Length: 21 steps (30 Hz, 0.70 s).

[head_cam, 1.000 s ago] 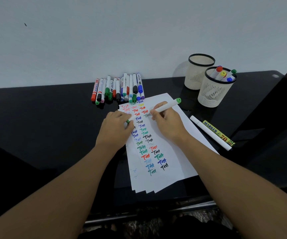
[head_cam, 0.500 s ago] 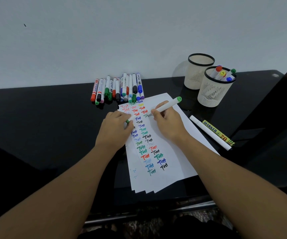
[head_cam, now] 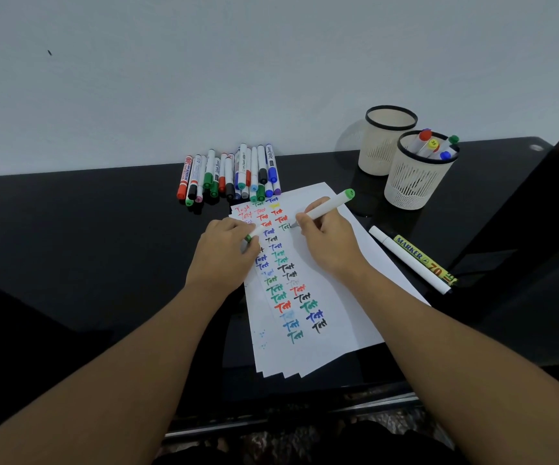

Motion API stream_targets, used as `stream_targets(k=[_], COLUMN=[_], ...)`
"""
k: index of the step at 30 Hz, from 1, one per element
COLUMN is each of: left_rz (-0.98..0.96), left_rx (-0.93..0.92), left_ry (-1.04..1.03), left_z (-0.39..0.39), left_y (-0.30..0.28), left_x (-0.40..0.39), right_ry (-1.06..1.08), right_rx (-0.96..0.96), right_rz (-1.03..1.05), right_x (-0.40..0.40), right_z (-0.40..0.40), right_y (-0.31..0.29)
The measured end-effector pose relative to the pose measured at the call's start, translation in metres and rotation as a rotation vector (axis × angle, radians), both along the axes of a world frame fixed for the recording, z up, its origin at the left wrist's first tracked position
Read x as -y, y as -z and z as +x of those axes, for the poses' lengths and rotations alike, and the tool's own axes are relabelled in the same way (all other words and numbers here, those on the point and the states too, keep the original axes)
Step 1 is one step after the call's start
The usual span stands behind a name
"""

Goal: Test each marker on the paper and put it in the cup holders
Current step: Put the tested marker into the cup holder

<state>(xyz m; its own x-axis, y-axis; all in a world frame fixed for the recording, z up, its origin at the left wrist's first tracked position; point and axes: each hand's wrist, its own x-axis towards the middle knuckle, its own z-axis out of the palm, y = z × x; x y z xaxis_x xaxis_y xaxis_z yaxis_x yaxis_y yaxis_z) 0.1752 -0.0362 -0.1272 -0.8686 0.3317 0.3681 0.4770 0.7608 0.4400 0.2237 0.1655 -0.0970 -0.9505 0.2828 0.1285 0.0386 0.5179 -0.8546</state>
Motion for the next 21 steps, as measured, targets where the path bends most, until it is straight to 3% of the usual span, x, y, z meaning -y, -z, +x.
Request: stream_targets(k=[7,12,16,21], left_rz=[-0.014,0.005,0.004,-0.002], left_rx=[0.008,-0.011,-0.042,-0.04], left_ry=[-0.001,0.012,0.041,0.039], left_z=[0.001,0.003,0.005,0.007], left_y=[-0.002,-0.004,-0.006,-0.007], left_x=[0.0,0.0,0.001,0.0], right_ry=[-0.013,0.045,-0.028,-0.201], right_rx=[-0.009,-0.167,-0.197,0.028], right_rz=[-0.009,-0.298,-0.196,-0.181], right_x=[0.0,-0.006,-0.009,-0.014], right_z=[0.0,0.004,0.005,0.003], right_y=[0.001,-0.002,0.006,-0.004])
